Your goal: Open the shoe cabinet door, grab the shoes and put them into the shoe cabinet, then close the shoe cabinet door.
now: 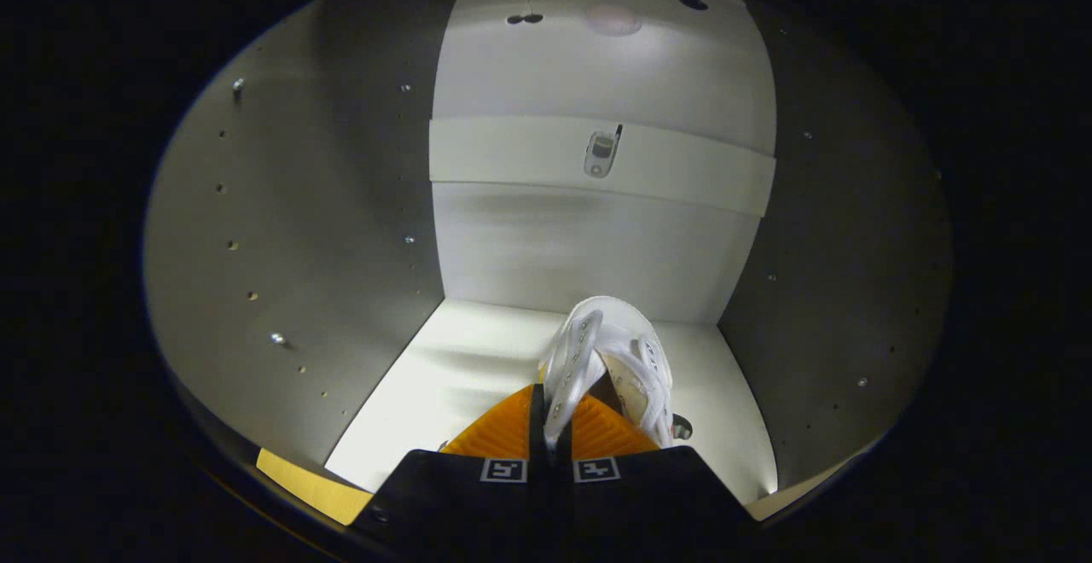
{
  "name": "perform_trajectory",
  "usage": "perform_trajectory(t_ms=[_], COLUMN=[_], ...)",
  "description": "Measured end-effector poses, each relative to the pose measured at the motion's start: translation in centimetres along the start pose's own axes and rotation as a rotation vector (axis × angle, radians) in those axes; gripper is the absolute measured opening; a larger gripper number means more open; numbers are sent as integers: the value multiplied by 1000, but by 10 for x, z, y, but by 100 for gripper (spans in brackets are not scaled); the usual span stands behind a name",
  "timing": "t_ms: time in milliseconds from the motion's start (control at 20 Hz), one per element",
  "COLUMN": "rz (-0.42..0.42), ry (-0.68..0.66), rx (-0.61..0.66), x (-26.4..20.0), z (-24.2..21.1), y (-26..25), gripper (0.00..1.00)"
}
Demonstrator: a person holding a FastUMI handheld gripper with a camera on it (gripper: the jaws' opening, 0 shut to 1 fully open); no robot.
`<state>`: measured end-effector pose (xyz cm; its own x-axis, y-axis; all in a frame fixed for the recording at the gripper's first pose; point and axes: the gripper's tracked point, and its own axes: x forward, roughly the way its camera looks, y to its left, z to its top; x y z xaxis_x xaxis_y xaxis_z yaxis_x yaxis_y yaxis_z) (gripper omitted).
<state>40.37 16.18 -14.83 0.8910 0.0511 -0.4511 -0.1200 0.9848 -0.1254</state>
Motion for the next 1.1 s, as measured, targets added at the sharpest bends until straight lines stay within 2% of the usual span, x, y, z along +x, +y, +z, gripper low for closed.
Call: perform_trajectory(t_ms=[350, 450, 550, 600, 750, 900, 1000, 1100], rz=[-20, -35, -3, 13, 58, 102, 93, 86], ry=[66, 58, 76, 80, 63, 49, 40, 23], rx=[19, 10, 51, 79, 144, 158, 144, 143], x=[31, 29, 26, 23, 12, -9, -21, -37], z=[-18, -17, -20, -22, -19, -14, -13, -12], y=[3, 3, 10, 12, 20, 30, 28, 25], gripper=[5, 7, 13, 23, 41, 84, 97, 98])
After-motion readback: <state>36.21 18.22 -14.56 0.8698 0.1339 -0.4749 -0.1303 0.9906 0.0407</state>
